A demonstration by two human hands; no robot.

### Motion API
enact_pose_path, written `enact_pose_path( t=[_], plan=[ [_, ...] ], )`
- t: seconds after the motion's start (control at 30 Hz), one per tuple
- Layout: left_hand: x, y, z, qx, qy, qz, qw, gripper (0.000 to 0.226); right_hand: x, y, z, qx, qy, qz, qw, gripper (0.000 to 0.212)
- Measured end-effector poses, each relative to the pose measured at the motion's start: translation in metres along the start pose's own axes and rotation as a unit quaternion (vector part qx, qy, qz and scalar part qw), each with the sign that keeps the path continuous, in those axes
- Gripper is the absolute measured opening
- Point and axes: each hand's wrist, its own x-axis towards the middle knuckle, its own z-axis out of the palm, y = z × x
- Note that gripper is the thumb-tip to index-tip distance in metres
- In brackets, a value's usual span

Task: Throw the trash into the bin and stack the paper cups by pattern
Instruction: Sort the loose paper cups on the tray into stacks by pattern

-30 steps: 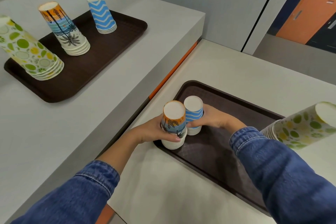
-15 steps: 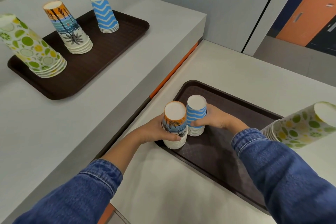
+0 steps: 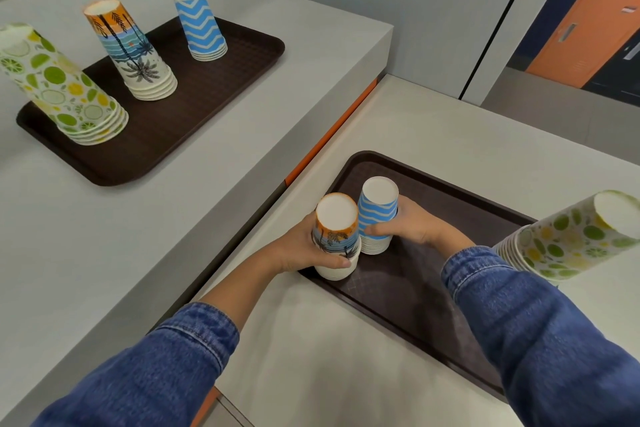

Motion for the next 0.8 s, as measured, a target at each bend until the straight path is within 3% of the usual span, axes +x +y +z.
enact_pose_path(
  t=[0.2, 0.4, 0.8],
  plan=[
    [0.0038, -0.0030, 0.0015, 0.019, 0.010, -0.008, 1.000, 0.083, -0.0037, 0.0007, -0.0015, 0.006, 0.009, -0.002, 1.000, 0.058],
    [0.0031, -0.0002, 0.0031, 0.009, 0.023, 0.005, 1.000, 0.069, -0.0037, 0.0014, -0.0038, 0.002, 0.021, -0.005, 1.000, 0.053],
    [0.0036, -0.0016, 0.0077, 0.000, 0.034, 0.010, 0.999, 0.073, -0.0008, 0.0059, -0.0051, -0.013, 0.029, -0.009, 0.999, 0.059]
  ],
)
